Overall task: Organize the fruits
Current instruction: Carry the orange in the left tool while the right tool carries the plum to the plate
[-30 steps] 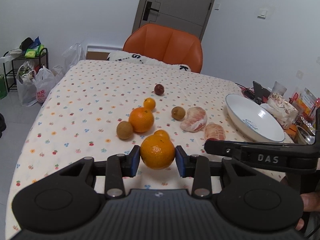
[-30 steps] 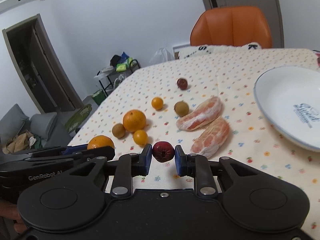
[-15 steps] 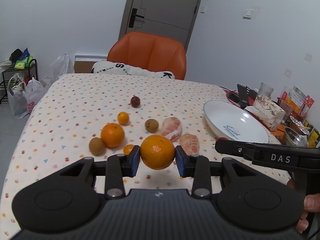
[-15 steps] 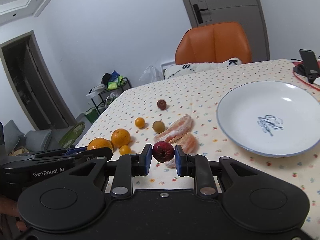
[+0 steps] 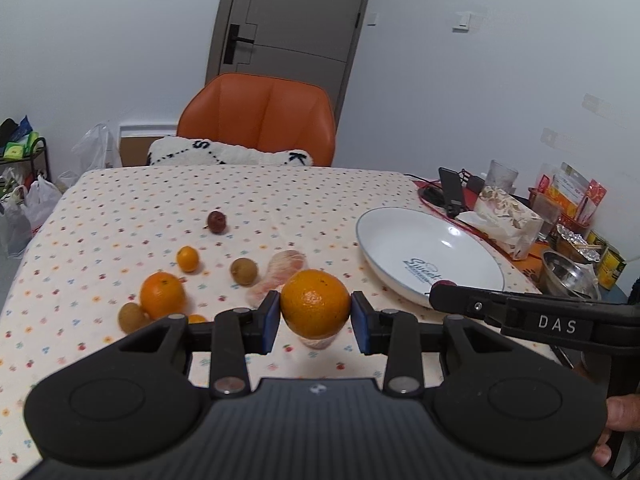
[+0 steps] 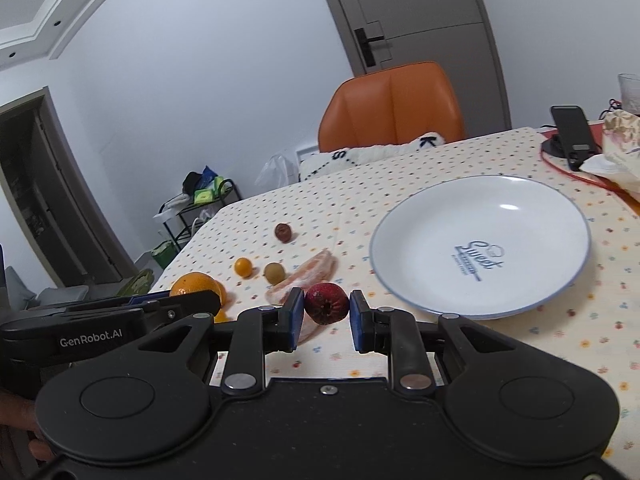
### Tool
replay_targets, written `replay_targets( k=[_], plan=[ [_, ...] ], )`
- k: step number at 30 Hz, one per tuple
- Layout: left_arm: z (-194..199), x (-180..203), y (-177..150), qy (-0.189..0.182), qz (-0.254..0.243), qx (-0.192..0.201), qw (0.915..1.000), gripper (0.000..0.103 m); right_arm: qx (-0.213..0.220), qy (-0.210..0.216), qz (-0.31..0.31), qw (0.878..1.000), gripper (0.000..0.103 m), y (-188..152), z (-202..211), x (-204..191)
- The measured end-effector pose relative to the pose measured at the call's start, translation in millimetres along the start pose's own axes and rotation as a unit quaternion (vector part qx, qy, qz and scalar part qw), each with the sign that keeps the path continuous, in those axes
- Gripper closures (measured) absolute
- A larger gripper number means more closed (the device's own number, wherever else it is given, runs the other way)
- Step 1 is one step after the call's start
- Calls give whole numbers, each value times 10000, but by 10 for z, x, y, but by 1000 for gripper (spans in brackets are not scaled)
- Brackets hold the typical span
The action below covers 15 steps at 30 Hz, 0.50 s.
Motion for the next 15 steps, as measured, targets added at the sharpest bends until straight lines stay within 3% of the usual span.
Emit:
replay_targets(
  k=[15],
  plan=[
    [-254, 382, 25, -157, -275, -90, 9995, 67, 132, -218, -386, 9989, 80, -94, 72, 423]
  ],
)
Point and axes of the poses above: each gripper's, at about its wrist camera, not at the fingertips, and z roughly against the way its jaws point, x to its right, y to its top, the point moved 7 cm from there along -z, roughly the way its jaws point, and after that the axes turned 15 degrees about z, right-handed, at the moved point
